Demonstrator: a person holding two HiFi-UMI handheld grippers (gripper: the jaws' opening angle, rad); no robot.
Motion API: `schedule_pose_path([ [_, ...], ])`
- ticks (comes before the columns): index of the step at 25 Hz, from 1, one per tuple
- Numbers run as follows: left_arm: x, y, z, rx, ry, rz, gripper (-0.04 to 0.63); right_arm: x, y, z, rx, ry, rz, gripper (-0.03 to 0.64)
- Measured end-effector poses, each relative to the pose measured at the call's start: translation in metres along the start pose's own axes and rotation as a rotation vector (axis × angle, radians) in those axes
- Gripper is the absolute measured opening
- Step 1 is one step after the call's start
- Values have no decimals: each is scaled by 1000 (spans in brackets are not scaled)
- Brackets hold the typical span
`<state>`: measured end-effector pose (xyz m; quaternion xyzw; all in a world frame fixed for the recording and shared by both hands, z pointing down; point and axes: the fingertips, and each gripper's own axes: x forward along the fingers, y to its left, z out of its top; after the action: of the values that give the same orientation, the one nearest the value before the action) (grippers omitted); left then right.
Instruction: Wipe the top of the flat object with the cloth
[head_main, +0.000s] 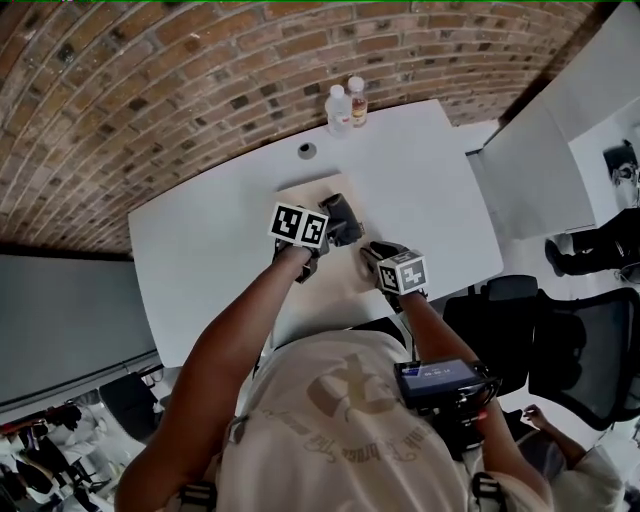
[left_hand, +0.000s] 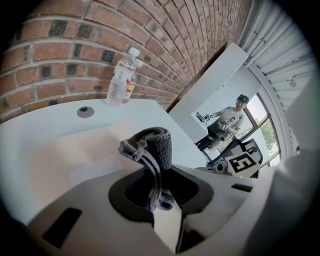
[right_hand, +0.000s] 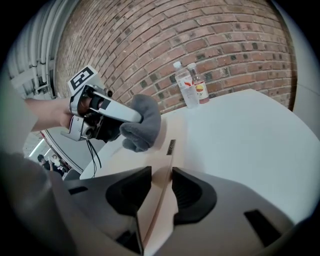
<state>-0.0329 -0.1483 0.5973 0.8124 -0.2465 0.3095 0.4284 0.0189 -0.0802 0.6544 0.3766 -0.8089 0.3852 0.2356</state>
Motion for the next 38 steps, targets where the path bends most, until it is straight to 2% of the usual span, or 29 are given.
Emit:
schedule_pose_path([
  [5, 33, -17, 3, 9, 42, -48, 94, 1, -1, 0, -18, 7, -4, 141],
  [10, 50, -11, -12, 17, 111, -2, 94, 1, -1, 0, -33, 14, 8, 143],
  [15, 35, 7, -24, 17, 150, 41, 94, 1, -2, -2, -51, 16, -1, 146],
  [30, -56, 77, -82, -86, 83, 146, 95, 2, -3, -4, -36, -2, -8, 149],
  [38, -101, 106, -113, -182, 20, 185, 95, 1, -3, -2, -16, -15, -19, 149],
])
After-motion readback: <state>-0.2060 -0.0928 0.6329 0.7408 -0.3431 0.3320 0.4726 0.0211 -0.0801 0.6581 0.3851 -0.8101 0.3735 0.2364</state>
